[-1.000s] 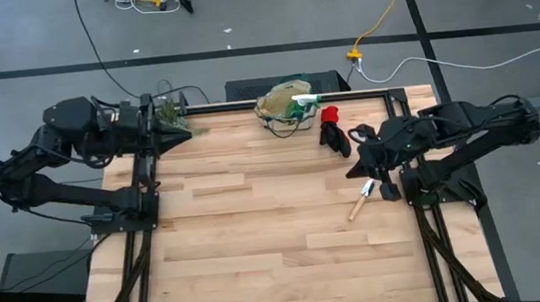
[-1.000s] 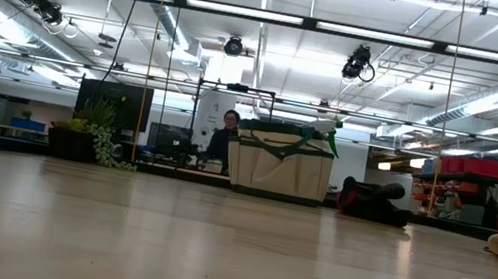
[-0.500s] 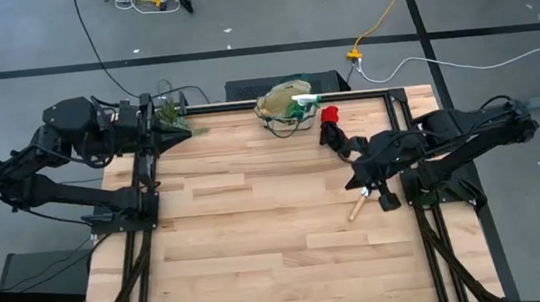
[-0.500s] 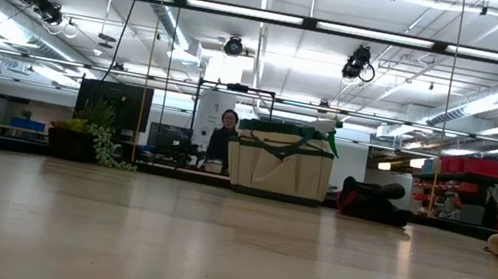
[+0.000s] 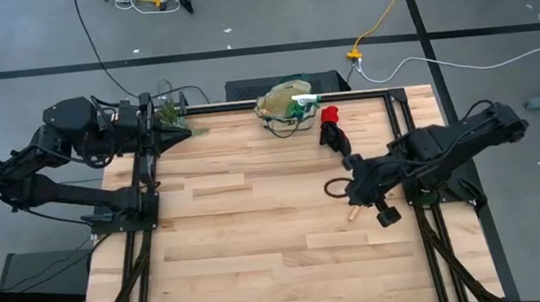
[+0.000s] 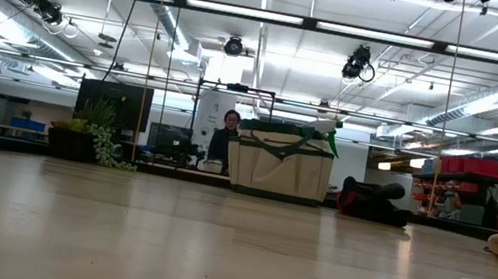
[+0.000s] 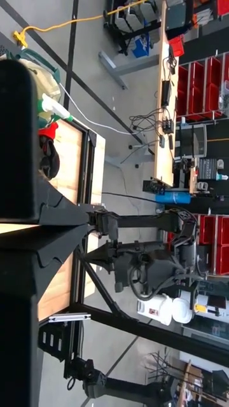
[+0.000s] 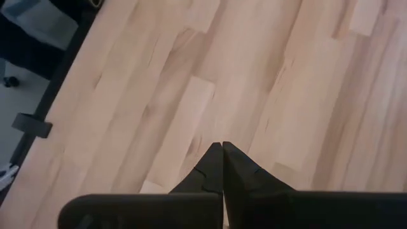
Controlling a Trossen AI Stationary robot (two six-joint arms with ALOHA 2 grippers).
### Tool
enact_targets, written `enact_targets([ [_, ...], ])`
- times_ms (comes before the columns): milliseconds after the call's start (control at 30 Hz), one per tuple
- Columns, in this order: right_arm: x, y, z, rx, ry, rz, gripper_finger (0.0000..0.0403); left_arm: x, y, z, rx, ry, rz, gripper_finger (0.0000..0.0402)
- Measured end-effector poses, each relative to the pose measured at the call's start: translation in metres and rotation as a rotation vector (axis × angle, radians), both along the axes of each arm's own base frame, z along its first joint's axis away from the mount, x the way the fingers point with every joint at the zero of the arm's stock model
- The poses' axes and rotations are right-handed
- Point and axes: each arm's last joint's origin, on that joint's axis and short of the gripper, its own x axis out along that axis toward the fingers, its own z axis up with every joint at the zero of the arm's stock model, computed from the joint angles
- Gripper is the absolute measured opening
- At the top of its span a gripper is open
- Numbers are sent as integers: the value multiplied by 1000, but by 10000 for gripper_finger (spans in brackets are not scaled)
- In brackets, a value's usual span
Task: Pick & Place Garden tools in Gardening bag
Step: Put the brown trowel into the white gardening bag
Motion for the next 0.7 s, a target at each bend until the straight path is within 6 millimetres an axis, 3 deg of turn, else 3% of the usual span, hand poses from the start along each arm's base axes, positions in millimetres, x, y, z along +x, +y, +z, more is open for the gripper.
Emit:
enact_targets([
  [700, -8, 0, -70, -30, 157, 185, 0, 0, 0, 0, 8, 2, -1, 2],
])
